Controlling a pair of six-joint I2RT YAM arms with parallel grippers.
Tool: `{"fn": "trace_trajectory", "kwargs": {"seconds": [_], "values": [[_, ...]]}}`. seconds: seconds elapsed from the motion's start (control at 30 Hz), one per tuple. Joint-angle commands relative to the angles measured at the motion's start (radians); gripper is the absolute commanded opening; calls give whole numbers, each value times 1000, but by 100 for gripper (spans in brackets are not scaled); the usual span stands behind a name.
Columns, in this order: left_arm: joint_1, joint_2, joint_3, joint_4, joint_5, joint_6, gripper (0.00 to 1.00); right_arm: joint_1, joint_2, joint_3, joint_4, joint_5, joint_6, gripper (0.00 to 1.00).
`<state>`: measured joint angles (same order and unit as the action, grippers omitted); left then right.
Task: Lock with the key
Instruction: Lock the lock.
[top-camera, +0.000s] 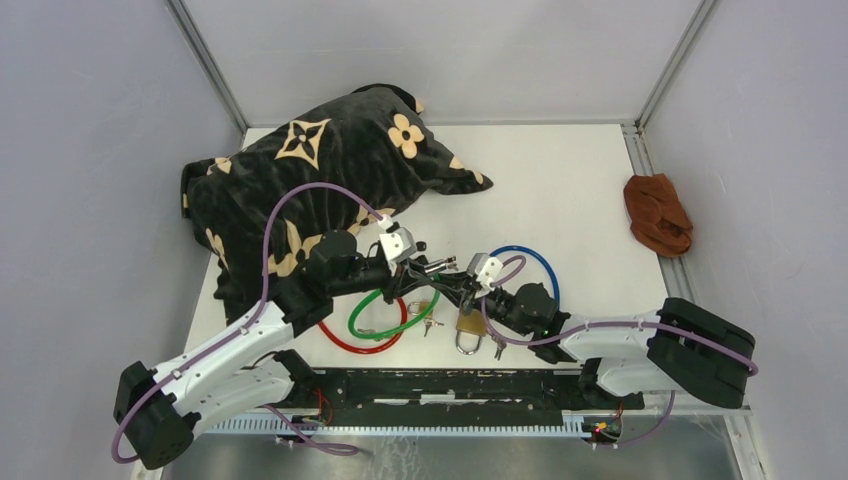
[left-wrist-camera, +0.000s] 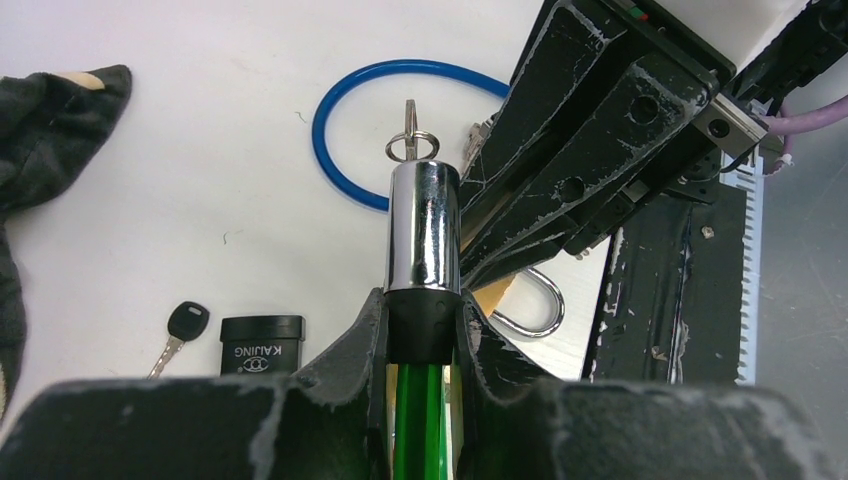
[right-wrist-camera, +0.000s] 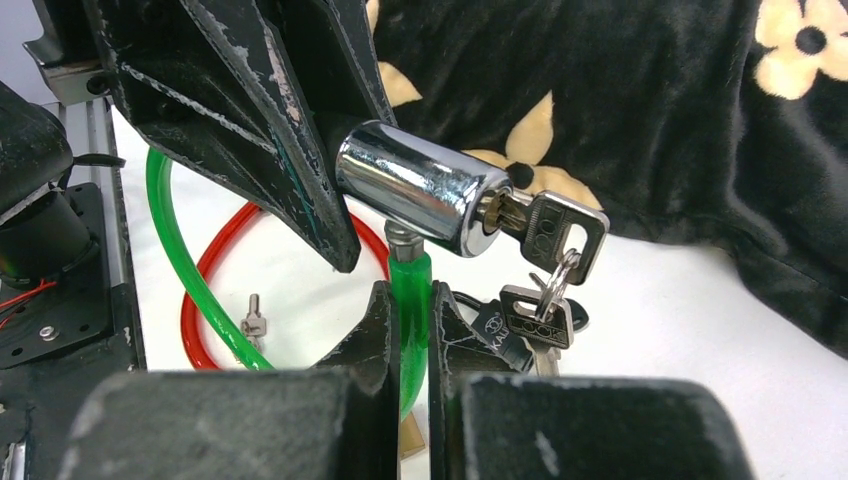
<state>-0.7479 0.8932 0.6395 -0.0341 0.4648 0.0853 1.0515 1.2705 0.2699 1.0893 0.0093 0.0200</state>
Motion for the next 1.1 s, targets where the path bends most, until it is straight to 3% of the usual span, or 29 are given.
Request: {"fn": "trace_trajectory", "kwargs": {"seconds": [0.0, 0.07, 0.1, 0.2, 0.23, 0.4, 0.57, 0.73, 0.87, 1.07], "values": [[7, -28, 119, 199, 3, 55, 2, 0, 4, -35, -205, 37, -12, 0], [7, -33, 101, 185, 13, 55, 2, 1, -22, -20, -234, -6, -37, 3], [7, -34, 93, 174, 18, 56, 2, 1, -49, -8, -261, -64, -53, 11], [7, -40, 72, 134, 26, 66, 2, -3, -144, 14, -365, -165, -106, 49], [7, -44, 67, 124, 29, 69, 2, -9, -177, 11, -404, -199, -118, 55], [7, -64, 38, 116, 72, 86, 2, -118, -361, 0, -644, -455, -139, 71], [7, -68, 29, 85, 160, 128, 2, -279, -465, 180, -977, -670, -215, 73], [8, -74, 26, 71, 224, 143, 2, -395, -451, 406, -1173, -875, -297, 71], [7, -81, 25, 54, 236, 157, 2, -423, -363, 590, -1276, -971, -298, 63], [7, -83, 22, 48, 239, 165, 2, -424, -236, 708, -1320, -1003, -200, 48]]}}
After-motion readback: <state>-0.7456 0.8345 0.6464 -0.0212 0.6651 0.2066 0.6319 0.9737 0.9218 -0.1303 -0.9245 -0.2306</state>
